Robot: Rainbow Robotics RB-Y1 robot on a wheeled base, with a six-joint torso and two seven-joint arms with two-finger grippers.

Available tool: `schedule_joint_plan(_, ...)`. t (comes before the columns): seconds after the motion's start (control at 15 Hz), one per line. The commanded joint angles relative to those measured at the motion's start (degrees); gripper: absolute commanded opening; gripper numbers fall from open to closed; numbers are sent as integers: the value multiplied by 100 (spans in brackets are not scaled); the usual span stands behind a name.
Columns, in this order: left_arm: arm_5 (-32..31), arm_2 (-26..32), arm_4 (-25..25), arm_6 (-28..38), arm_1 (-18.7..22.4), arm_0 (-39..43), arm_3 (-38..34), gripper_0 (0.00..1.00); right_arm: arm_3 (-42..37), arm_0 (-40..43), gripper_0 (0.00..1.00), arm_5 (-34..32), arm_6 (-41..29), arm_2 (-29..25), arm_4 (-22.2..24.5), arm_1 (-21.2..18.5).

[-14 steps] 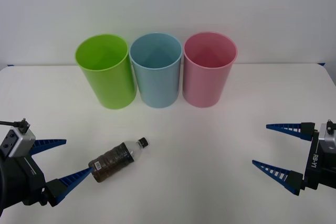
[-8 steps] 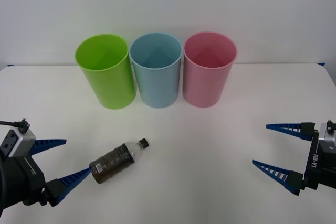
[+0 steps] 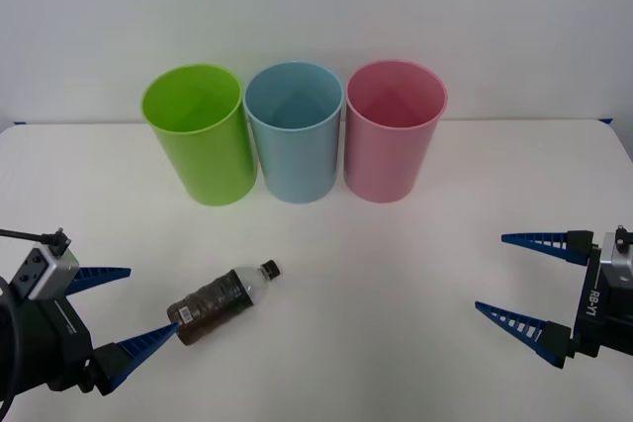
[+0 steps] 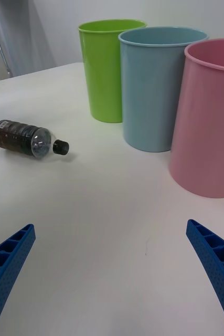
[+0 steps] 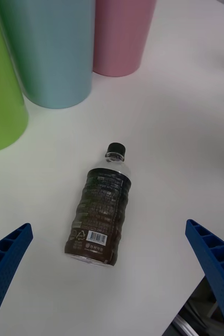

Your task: Put cans in the blue bin and PET bottles in the pink bin and trash in the green bin.

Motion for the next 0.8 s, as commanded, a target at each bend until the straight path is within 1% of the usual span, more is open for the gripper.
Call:
schedule_joint_plan(0.07, 45, -80, -142, 38, 124, 37, -38, 100, 0, 0, 100, 0, 0, 0, 0, 0)
schedule_joint_plan(0.4, 89, -98, -951, 91, 194, 81, -425, 100, 0, 0, 100, 0, 0, 0, 0, 0)
schedule_joint_plan(0.53, 80, -186, -1232, 179, 265, 99, -434, 100, 0, 0, 100, 0, 0, 0, 0, 0)
schedule_joint_plan(0.6, 89, -230, -1329, 408, 379, 90, -434, 100, 0, 0, 100, 0, 0, 0, 0, 0)
schedule_joint_plan(0.73, 159, -458, -1338, 1032, 827, 81, -434, 100, 0, 0, 100, 0, 0, 0, 0, 0)
schedule_joint_plan(0.8, 405, -696, -1399, 1251, 1056, 73, -434, 100, 0, 0, 100, 0, 0, 0, 0, 0)
